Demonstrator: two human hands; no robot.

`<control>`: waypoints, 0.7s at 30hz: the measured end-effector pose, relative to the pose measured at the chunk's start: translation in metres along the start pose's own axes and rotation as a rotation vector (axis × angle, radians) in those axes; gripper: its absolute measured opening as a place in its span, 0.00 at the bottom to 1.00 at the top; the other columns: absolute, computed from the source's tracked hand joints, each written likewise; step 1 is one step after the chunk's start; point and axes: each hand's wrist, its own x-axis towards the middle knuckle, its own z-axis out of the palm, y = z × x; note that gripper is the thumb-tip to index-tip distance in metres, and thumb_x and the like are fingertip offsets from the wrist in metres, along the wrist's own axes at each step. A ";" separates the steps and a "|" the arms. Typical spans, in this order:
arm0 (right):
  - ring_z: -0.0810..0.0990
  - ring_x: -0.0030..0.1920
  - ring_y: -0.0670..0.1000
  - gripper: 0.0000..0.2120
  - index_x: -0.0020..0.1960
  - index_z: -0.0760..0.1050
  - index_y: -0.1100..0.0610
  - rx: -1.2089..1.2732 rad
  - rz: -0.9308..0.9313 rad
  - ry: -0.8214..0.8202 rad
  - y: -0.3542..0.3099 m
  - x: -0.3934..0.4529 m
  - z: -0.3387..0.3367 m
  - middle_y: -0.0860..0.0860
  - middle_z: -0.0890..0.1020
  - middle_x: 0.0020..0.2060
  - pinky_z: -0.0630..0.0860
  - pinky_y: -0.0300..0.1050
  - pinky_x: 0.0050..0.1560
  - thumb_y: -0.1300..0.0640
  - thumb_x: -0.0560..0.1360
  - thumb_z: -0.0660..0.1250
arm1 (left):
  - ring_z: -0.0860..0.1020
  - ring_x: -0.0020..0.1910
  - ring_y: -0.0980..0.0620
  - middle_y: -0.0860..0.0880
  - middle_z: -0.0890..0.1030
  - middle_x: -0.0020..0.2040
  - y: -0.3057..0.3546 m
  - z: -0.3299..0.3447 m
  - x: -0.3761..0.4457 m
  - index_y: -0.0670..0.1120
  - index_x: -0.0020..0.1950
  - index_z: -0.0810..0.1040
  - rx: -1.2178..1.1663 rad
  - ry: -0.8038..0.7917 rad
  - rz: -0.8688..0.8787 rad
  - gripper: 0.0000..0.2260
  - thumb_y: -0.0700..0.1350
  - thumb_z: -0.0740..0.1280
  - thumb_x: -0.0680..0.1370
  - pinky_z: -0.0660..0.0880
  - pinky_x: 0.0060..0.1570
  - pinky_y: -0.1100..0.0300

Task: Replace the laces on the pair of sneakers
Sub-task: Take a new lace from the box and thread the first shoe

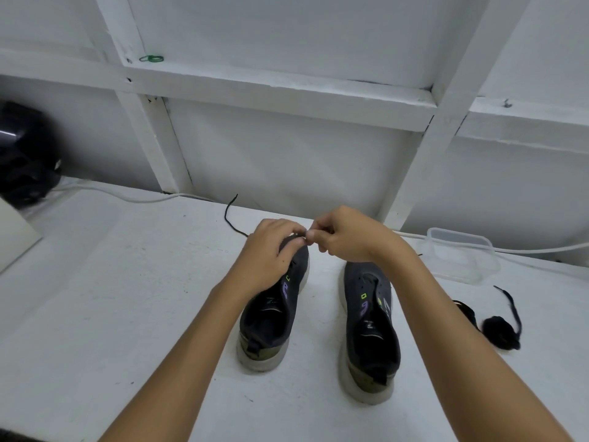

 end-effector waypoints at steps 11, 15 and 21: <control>0.82 0.38 0.42 0.13 0.47 0.81 0.46 -0.026 0.124 -0.007 0.022 -0.010 -0.002 0.42 0.85 0.40 0.75 0.40 0.41 0.58 0.82 0.59 | 0.80 0.47 0.51 0.55 0.84 0.42 -0.044 -0.016 -0.006 0.52 0.48 0.82 -0.023 0.321 -0.450 0.07 0.49 0.65 0.81 0.77 0.50 0.52; 0.83 0.34 0.39 0.12 0.50 0.81 0.51 -0.017 0.134 -0.023 0.022 -0.010 0.009 0.44 0.86 0.40 0.76 0.40 0.42 0.61 0.82 0.60 | 0.80 0.44 0.53 0.55 0.84 0.40 -0.043 -0.022 -0.006 0.52 0.49 0.82 -0.053 0.407 -0.532 0.07 0.48 0.64 0.81 0.73 0.46 0.57; 0.85 0.38 0.41 0.12 0.51 0.82 0.53 0.003 0.198 -0.061 0.027 -0.009 0.018 0.45 0.87 0.41 0.75 0.39 0.40 0.61 0.82 0.60 | 0.80 0.48 0.50 0.54 0.84 0.42 -0.049 -0.028 -0.007 0.51 0.52 0.82 -0.041 0.449 -0.662 0.08 0.49 0.63 0.82 0.73 0.46 0.56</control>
